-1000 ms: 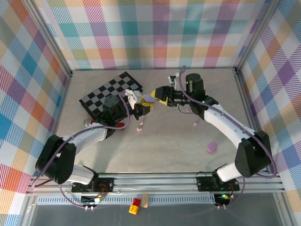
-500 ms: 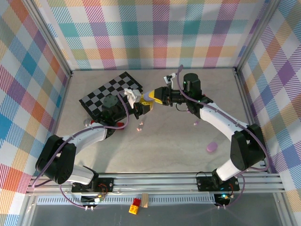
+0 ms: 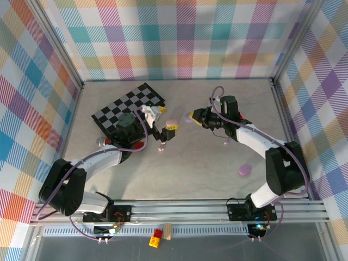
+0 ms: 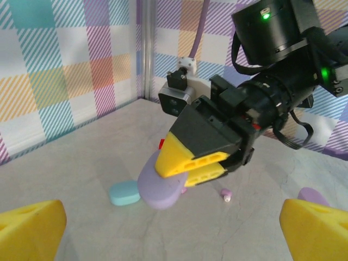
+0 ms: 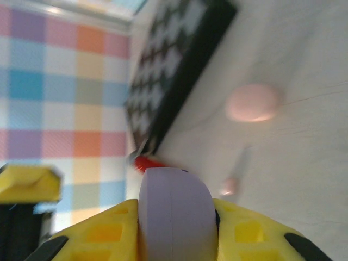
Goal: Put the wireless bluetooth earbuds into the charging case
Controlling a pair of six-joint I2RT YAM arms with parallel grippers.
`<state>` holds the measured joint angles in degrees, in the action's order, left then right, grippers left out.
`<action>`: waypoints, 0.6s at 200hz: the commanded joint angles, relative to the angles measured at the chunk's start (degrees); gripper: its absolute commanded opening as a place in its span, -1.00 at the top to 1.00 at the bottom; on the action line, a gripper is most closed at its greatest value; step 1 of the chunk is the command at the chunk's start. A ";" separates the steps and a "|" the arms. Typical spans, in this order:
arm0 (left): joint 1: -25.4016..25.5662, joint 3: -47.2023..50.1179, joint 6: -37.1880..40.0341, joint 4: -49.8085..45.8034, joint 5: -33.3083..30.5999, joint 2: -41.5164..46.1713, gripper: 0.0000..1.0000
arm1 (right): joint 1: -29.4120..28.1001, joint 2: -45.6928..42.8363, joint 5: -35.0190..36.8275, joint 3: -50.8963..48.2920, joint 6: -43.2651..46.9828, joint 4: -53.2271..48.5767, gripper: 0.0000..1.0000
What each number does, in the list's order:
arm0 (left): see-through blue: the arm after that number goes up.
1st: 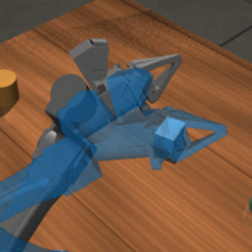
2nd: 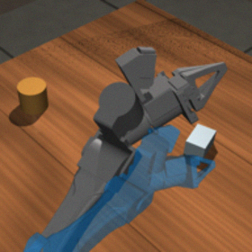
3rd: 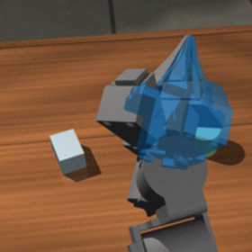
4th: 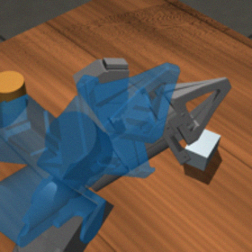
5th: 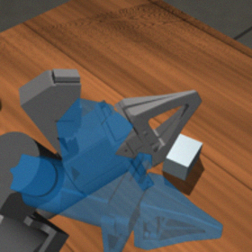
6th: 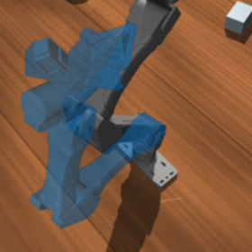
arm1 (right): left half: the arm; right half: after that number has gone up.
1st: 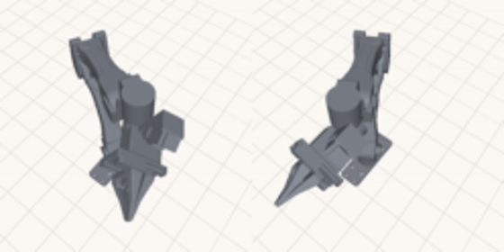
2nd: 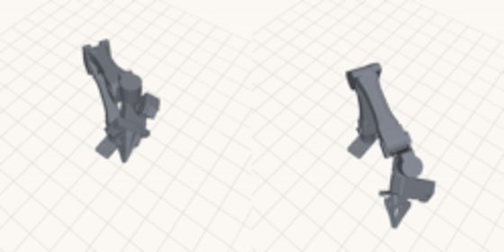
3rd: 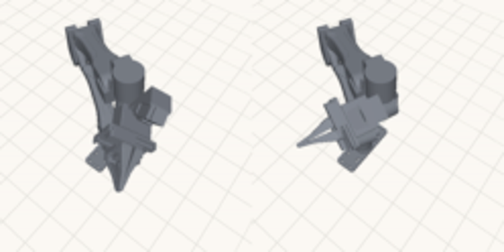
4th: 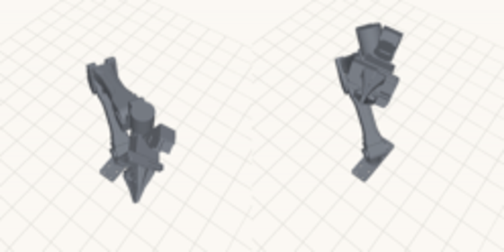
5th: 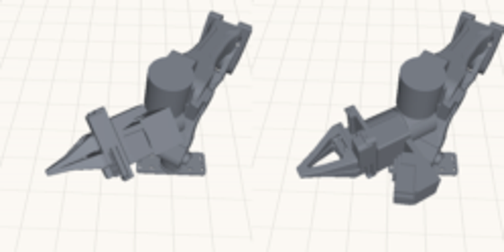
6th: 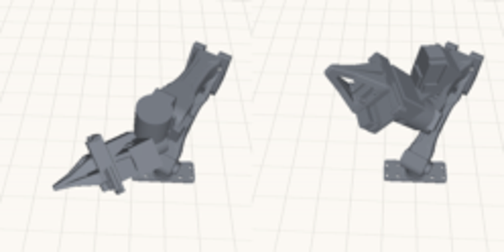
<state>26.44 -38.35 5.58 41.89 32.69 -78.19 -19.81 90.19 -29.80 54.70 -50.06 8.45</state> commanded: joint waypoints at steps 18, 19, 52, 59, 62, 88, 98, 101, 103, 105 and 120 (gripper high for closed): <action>-1.43 1.87 0.30 -0.93 -1.65 2.63 -1.00 | 0.39 7.92 9.15 2.43 5.98 -2.46 0.67; -1.45 1.91 0.30 -0.93 -1.66 2.66 -1.00 | 0.39 8.17 9.19 2.52 6.01 -2.47 0.67; -2.44 2.05 0.13 -1.09 -1.58 2.42 -0.99 | 0.48 16.49 9.57 6.01 6.05 0.07 0.66; -2.62 2.05 0.13 -1.15 -1.74 2.26 -0.99 | 0.48 17.65 9.50 6.72 6.03 0.39 0.66; -2.70 2.05 0.11 -1.26 -1.79 2.19 -0.99 | 0.48 18.46 9.51 7.10 6.03 0.52 0.66; -3.39 1.70 0.13 -1.85 -1.92 1.64 -0.99 | 0.57 21.94 10.03 8.72 6.45 0.93 0.61; -3.54 1.62 0.06 -1.93 -2.16 1.55 -0.99 | 0.74 22.79 10.47 9.02 7.09 0.79 0.56; -3.58 1.61 0.04 -1.92 -2.25 1.50 -0.99 | 0.79 23.03 10.73 9.09 7.35 0.72 0.55; -3.58 1.50 0.04 -1.97 -2.27 1.49 -0.99 | 0.76 23.11 10.82 9.10 7.44 0.70 0.54; -3.58 1.52 0.00 -2.00 -2.34 1.47 -0.99 | 0.79 23.25 10.99 9.11 7.55 0.59 0.53; -3.68 1.27 -0.21 -2.25 -2.50 1.30 -0.99 | 1.25 23.89 11.18 8.99 8.43 0.18 0.41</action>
<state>23.20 -36.91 5.56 40.47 30.68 -76.97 -19.16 112.64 -19.92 62.83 -44.36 8.23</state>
